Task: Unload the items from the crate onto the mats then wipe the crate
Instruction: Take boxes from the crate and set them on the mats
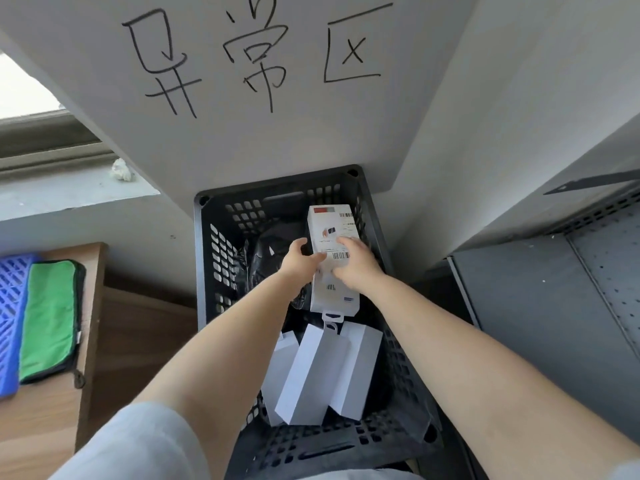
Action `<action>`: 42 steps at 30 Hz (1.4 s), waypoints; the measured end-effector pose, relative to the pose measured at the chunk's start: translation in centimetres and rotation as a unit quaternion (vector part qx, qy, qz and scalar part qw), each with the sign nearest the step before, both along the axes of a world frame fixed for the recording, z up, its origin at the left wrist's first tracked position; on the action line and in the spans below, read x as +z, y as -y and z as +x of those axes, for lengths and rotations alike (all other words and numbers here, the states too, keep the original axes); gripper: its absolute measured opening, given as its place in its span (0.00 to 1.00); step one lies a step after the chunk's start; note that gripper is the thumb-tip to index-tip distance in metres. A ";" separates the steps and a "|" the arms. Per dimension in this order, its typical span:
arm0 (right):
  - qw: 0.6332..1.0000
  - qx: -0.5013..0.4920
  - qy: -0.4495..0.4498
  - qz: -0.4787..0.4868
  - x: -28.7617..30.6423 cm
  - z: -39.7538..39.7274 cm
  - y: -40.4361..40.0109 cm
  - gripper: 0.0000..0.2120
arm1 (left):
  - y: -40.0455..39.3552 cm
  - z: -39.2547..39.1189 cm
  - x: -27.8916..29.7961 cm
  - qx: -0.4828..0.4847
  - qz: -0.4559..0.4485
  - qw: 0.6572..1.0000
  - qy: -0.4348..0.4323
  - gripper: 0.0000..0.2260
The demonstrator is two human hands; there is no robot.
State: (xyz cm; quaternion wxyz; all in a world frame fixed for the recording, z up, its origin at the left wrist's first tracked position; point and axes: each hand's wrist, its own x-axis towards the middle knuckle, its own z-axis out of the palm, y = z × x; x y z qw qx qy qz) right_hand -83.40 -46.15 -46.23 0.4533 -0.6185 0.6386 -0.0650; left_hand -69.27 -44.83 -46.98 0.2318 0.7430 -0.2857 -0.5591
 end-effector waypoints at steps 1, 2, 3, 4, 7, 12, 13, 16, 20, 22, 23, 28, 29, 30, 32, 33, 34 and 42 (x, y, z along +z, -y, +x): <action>1.000 0.002 -0.001 -0.002 -0.1 0.0 0.0 0.35 | 0.1 0.0 -0.1 0.006 0.017 1.000 -0.014 0.28; 1.000 0.005 -0.004 -0.007 -0.2 0.1 -0.1 0.34 | 0.2 0.0 -0.3 0.011 0.033 0.999 -0.030 0.26; 1.000 0.006 -0.007 -0.011 -0.1 0.1 -0.1 0.34 | 0.3 0.0 -0.4 0.020 0.041 0.998 -0.045 0.24; 1.000 0.004 -0.007 -0.017 -0.1 0.1 -0.1 0.33 | 0.5 0.1 -0.5 0.029 0.044 0.997 -0.057 0.22; 0.999 -0.022 0.018 -0.023 -0.2 0.1 -0.1 0.30 | 1.0 0.6 -0.8 0.047 0.055 0.991 -0.114 0.12; 0.995 -0.064 0.058 -0.043 -0.2 0.1 -0.1 0.28 | 0.9 2.3 0.1 0.067 0.079 0.979 -0.175 0.11; 0.993 -0.079 0.073 -0.043 0.0 0.2 -0.1 0.28 | 0.7 2.7 0.4 0.069 0.074 0.977 -0.188 0.10; 0.983 -0.129 0.132 -0.019 0.4 0.3 0.0 0.30 | 0.0 4.0 1.1 0.042 0.046 0.975 -0.215 0.12; 0.927 -0.218 0.270 0.141 1.2 0.5 0.7 0.23 | -1.0 5.6 2.5 0.019 0.009 0.969 -0.245 0.15; 0.885 -0.244 0.338 0.207 1.5 0.4 1.0 0.20 | -1.3 6.2 3.2 0.028 -0.003 0.966 -0.257 0.16; 0.870 -0.244 0.364 0.226 1.7 0.4 1.1 0.20 | -1.5 6.5 3.6 0.036 -0.010 0.964 -0.263 0.16; 0.846 -0.176 0.427 0.266 3.4 0.7 1.1 0.22 | -2.5 8.1 6.3 0.050 -0.053 0.964 -0.257 0.16; 0.846 -0.166 0.431 0.266 3.7 0.9 1.1 0.23 | -2.8 8.3 6.9 0.055 -0.060 0.963 -0.256 0.16; 0.846 -0.157 0.435 0.266 4.1 1.2 1.0 0.23 | -3.1 8.6 7.5 0.059 -0.065 0.963 -0.256 0.15; 0.847 -0.139 0.442 0.261 5.2 2.1 1.0 0.25 | -3.9 9.4 8.7 0.069 -0.078 0.962 -0.253 0.15; 0.848 -0.125 0.445 0.258 5.7 2.6 1.0 0.26 | -4.3 9.8 9.3 0.076 -0.085 0.962 -0.249 0.15; 0.849 -0.112 0.449 0.255 6.2 3.1 0.9 0.27 | -4.8 10.2 10.0 0.084 -0.092 0.961 -0.247 0.16; 0.846 0.007 0.465 0.259 10.8 10.4 -0.6 0.27 | -10.7 15.4 14.3 0.194 -0.152 0.939 -0.242 0.17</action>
